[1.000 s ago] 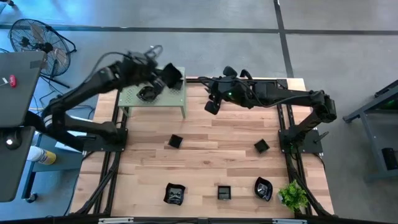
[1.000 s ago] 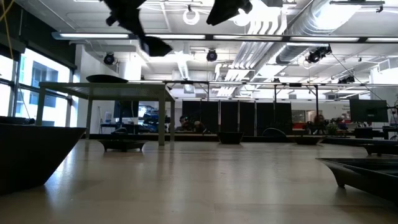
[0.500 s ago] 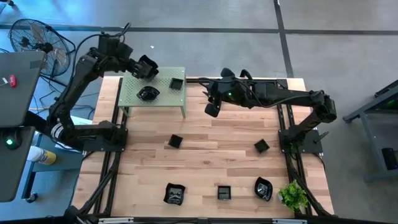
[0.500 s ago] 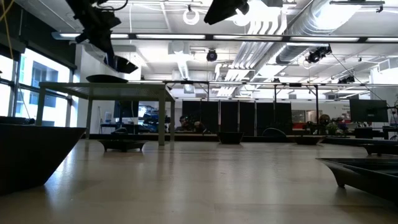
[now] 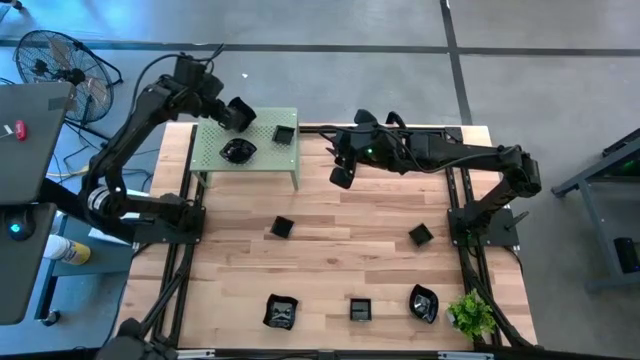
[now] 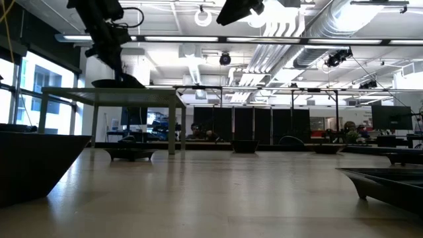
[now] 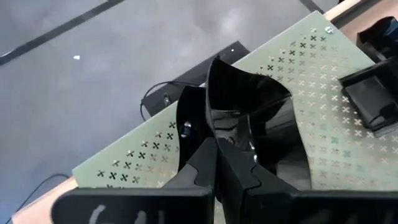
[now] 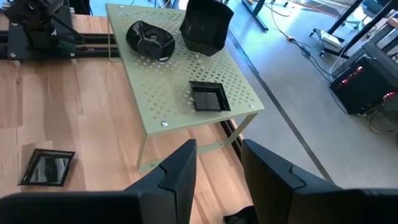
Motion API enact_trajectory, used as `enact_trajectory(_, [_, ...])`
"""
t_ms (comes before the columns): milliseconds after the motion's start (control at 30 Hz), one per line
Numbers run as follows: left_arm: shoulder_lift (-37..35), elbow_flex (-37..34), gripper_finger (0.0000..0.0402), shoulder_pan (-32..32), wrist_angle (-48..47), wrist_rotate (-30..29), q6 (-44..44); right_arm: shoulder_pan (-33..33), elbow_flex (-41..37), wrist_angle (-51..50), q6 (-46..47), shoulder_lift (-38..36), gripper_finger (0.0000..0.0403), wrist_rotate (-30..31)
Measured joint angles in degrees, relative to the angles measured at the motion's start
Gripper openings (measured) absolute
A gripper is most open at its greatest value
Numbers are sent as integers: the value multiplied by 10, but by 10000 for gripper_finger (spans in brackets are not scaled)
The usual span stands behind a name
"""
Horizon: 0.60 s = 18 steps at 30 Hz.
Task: Pick & Place Mini shaped plates
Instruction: Stack the black distorted square plate on top of the black distorted square plate on the shelf, then stack the black square plate on top of the black square plate on the shelf
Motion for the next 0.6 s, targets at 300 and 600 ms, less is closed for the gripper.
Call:
enact_trajectory(300, [5,-4,42,0,1,-41,-30,0,0,0,0,0,123,0])
enact_trajectory(600, [0,-4,99,0,1,-32,-28,0,0,0,-5,0,123,0])
